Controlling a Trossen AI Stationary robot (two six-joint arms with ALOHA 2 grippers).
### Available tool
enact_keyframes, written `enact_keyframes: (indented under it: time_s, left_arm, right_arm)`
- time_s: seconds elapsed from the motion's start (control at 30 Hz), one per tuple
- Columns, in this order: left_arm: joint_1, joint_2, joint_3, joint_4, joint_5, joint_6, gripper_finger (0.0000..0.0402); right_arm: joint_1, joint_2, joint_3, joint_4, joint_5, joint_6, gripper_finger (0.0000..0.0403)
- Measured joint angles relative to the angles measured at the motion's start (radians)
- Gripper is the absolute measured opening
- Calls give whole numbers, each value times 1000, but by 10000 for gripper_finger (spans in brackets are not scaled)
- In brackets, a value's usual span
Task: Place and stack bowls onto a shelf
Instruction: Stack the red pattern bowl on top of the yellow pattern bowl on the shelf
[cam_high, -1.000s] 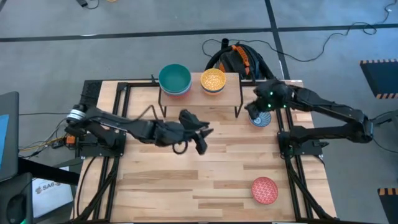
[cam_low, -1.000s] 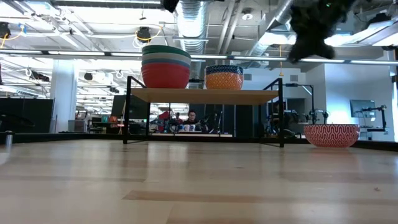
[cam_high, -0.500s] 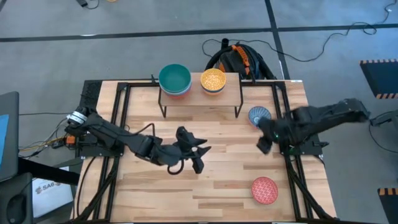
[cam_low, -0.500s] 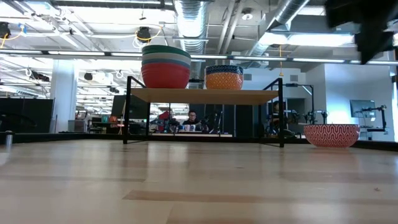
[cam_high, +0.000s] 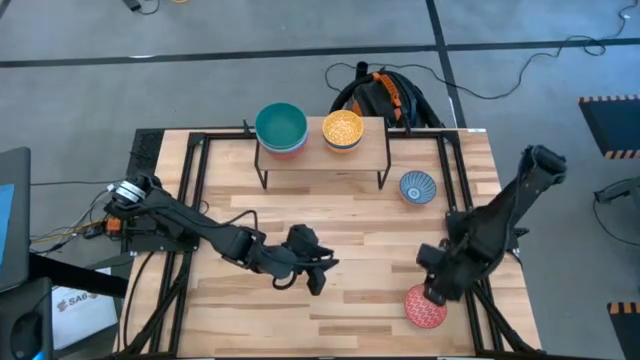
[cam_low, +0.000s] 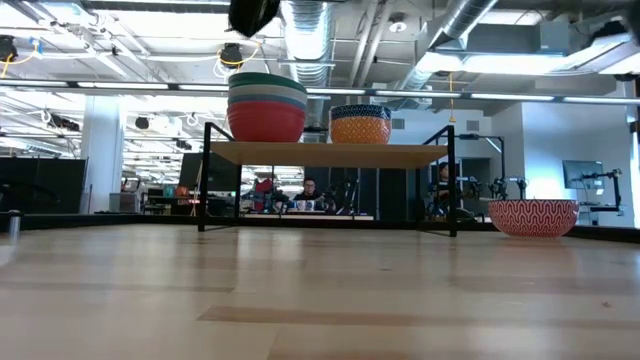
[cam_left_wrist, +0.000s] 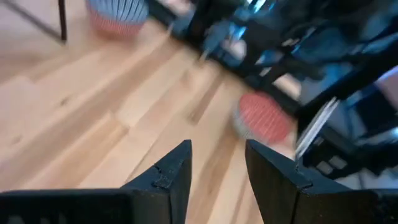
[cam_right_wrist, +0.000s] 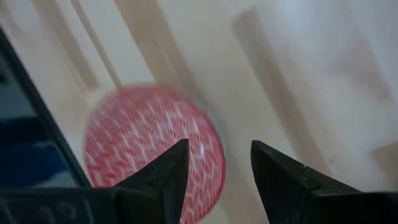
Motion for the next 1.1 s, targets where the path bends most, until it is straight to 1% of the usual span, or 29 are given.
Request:
enact_keyframes:
  time_s: [0.1,0.17,0.37,0.47,0.6,0.7,0.77,0.97,1.1]
  left_arm:
    - [-6,45,-3,30,44,-7,134]
    - [-14,65,-3,58,55,-26,134]
    - [-40,103,-3,84,55,-61,134]
    - [-47,102,-1,85,52,-61,134]
    - [-52,101,-2,81,49,-61,134]
    - [-52,101,-2,64,49,-63,134]
    - [-49,101,-2,50,49,-55,134]
    - [-5,101,-2,31,47,-53,134]
    - [39,101,-2,24,55,-52,134]
  right_arm:
    - [34,88,-1,26,-14,15,195]
    - [46,136,-1,53,-21,19,192]
    - [42,243,1,127,-29,28,173]
    - [29,275,0,134,-33,38,149]
    - [1,281,0,152,-34,44,99]
    - [-37,277,0,163,-35,68,59]
    - [-68,270,2,172,-17,91,39]
    - [-216,271,61,176,55,92,38]
    - [-316,284,125,160,121,51,41]
